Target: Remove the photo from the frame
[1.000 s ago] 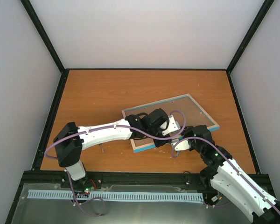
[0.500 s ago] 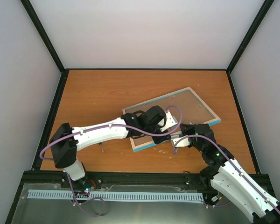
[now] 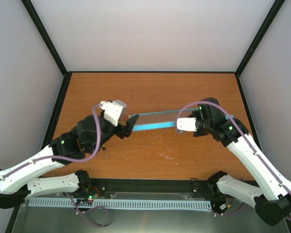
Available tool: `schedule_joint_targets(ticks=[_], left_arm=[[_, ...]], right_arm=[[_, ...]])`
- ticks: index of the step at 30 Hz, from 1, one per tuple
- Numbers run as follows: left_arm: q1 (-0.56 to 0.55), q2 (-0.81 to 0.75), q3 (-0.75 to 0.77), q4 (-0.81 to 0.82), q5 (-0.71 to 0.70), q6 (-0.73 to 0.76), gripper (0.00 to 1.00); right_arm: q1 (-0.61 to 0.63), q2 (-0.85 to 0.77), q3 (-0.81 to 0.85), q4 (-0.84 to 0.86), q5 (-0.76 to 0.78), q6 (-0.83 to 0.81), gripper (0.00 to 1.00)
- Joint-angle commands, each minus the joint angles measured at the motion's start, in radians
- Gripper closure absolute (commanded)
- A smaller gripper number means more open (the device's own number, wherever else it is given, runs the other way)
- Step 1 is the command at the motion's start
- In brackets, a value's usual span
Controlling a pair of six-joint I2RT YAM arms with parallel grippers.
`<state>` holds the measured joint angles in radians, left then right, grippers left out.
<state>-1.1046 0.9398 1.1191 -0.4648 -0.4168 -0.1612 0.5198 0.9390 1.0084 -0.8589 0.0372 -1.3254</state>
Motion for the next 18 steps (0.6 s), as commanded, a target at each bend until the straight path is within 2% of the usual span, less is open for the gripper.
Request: schedule_joint_targets(ticks=[1, 10, 18], left_arm=[[0.0, -0.112, -0.144, 0.017, -0.185, -0.054, 0.24], [0.0, -0.16, -0.253, 0.005, -0.226, -0.141, 0.23], [0.0, -0.216, -0.29, 0.011, -0.239, -0.19, 0.23]], right_arm=[[0.005, 0.112, 0.258, -0.155, -0.089, 0.267, 0.97], [0.005, 0.307, 0.567, -0.405, -0.168, 0.474, 0.97], [0.005, 0.386, 0.757, -0.481, -0.224, 0.585, 0.97]])
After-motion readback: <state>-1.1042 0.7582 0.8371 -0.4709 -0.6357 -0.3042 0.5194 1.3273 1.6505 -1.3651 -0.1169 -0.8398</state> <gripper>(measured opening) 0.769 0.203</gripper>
